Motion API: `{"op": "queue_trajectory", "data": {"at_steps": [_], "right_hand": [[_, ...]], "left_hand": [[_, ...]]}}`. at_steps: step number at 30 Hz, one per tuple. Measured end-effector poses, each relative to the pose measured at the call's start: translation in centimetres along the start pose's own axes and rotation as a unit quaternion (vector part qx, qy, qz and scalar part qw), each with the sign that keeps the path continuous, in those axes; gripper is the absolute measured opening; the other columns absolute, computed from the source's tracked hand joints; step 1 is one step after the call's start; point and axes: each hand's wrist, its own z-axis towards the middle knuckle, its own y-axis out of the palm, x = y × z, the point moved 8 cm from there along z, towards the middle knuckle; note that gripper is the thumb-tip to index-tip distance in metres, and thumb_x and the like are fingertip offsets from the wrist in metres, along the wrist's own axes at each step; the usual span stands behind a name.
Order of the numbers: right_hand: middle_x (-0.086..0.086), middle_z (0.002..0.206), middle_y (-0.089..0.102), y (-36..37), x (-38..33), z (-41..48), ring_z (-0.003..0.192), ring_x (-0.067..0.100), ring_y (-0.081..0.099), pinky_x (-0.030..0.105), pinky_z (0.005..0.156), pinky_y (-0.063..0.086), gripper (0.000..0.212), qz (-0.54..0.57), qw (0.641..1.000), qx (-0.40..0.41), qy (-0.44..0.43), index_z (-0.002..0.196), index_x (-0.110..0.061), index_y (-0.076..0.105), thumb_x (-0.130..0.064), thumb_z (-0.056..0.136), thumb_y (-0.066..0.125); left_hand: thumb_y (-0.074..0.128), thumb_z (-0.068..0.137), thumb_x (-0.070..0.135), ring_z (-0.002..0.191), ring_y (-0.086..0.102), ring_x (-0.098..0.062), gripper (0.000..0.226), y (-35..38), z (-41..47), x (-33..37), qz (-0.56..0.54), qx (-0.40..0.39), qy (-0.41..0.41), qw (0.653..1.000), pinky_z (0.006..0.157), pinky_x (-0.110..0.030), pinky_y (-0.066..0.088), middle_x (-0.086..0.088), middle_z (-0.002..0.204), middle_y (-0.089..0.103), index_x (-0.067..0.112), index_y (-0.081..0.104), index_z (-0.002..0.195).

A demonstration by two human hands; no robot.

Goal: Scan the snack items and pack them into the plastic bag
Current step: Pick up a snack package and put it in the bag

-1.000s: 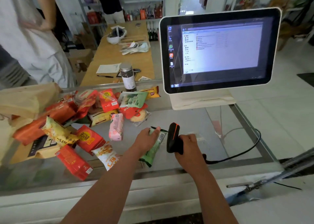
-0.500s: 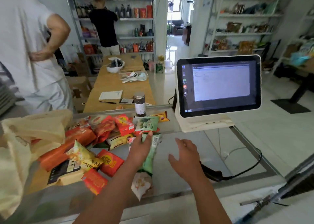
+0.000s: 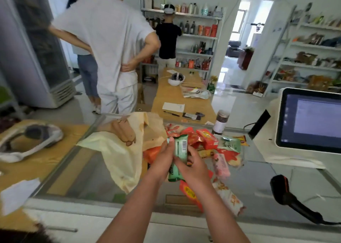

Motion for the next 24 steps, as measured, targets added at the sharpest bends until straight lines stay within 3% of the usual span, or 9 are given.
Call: {"op": "queue_trajectory", "data": {"at_steps": [4,6,7,10,13,15,17,20,24], "right_hand": [[-0.008,0.086,0.071,3.4,-0.8,0.5,0.076,0.006,0.068,0.037,0.072,0.058,0.026,-0.007,1.0,-0.007,0.008,0.093,-0.042,0.06,-0.017,0.085,0.065],[-0.005,0.085,0.071,4.4,-0.2,1.1,0.076,0.014,0.069,0.042,0.073,0.058,0.02,-0.01,0.999,-0.016,0.035,0.087,-0.04,0.061,-0.021,0.083,0.066],[-0.003,0.085,0.071,4.9,0.2,1.5,0.075,0.016,0.069,0.043,0.073,0.058,0.015,-0.019,0.998,-0.029,0.049,0.085,-0.036,0.062,-0.022,0.082,0.066],[0.001,0.087,0.071,6.4,1.1,2.5,0.077,0.019,0.069,0.041,0.074,0.056,0.006,-0.046,0.99,-0.095,0.094,0.086,-0.026,0.063,-0.026,0.08,0.064],[-0.005,0.087,0.071,7.3,1.5,4.2,0.079,0.016,0.069,0.041,0.081,0.056,0.016,-0.081,0.979,-0.14,0.125,0.089,-0.028,0.064,-0.038,0.076,0.062],[-0.007,0.092,0.067,7.8,0.9,5.6,0.084,0.017,0.066,0.041,0.084,0.054,0.017,-0.076,0.974,-0.165,0.135,0.094,-0.025,0.058,-0.036,0.081,0.059],[-0.006,0.106,0.057,7.6,-0.1,7.4,0.093,0.017,0.057,0.035,0.086,0.047,0.021,-0.047,0.976,-0.174,0.125,0.108,-0.026,0.048,-0.029,0.088,0.056],[-0.001,0.131,0.044,6.3,-1.1,10.7,0.12,0.024,0.048,0.034,0.094,0.039,0.048,-0.003,0.982,-0.154,0.111,0.137,-0.021,0.035,-0.024,0.093,0.053],[-0.001,0.148,0.035,4.2,-1.2,14.1,0.128,0.027,0.043,0.042,0.103,0.04,0.062,0.053,0.988,-0.085,0.121,0.144,-0.032,0.024,-0.033,0.091,0.055]], "left_hand": [[0.041,0.101,0.043,0.092,0.066,-0.019,0.028,-5.5,-0.9,1.7,0.09,0.078,0.072,0.99,0.077,-0.023,0.052,0.003,0.091,0.069,0.025,0.062,0.102],[0.05,0.098,0.028,0.089,0.061,-0.022,0.006,-8.3,-1.5,2.7,0.163,0.171,0.134,0.962,0.069,-0.024,0.046,0.005,0.088,0.063,0.028,0.056,0.097],[0.059,0.093,0.026,0.09,0.059,-0.023,0.009,-9.7,-2.1,2.9,0.231,0.228,0.158,0.932,0.071,-0.026,0.045,0.004,0.09,0.061,0.027,0.055,0.1],[0.08,0.069,0.037,0.096,0.054,-0.03,0.061,-12.1,-3.6,3.2,0.461,0.369,0.18,0.787,0.082,-0.038,0.044,-0.008,0.106,0.057,0.019,0.052,0.12],[0.076,0.07,0.049,0.114,0.049,-0.033,0.089,-13.3,-3.4,2.1,0.567,0.358,0.069,0.739,0.093,-0.043,0.043,-0.012,0.13,0.045,0.023,0.033,0.143],[0.059,0.089,0.039,0.114,0.052,-0.029,0.067,-14.8,-2.8,1.8,0.576,0.343,0.008,0.742,0.092,-0.04,0.046,-0.009,0.129,0.05,0.023,0.028,0.146],[0.041,0.098,0.025,0.092,0.062,-0.03,0.034,-16.0,-3.1,3.2,0.564,0.372,0.02,0.737,0.076,-0.038,0.053,-0.009,0.104,0.064,0.017,0.046,0.131],[0.038,0.1,0.016,0.076,0.062,-0.037,0.029,-16.3,-4.4,7.4,0.539,0.45,0.109,0.704,0.059,-0.034,0.044,-0.015,0.09,0.066,0.01,0.055,0.123],[0.039,0.097,0.015,0.059,0.059,-0.04,0.027,-14.7,-5.6,13.5,0.54,0.492,0.244,0.638,0.05,-0.031,0.036,-0.018,0.077,0.064,0.004,0.062,0.107]]}}
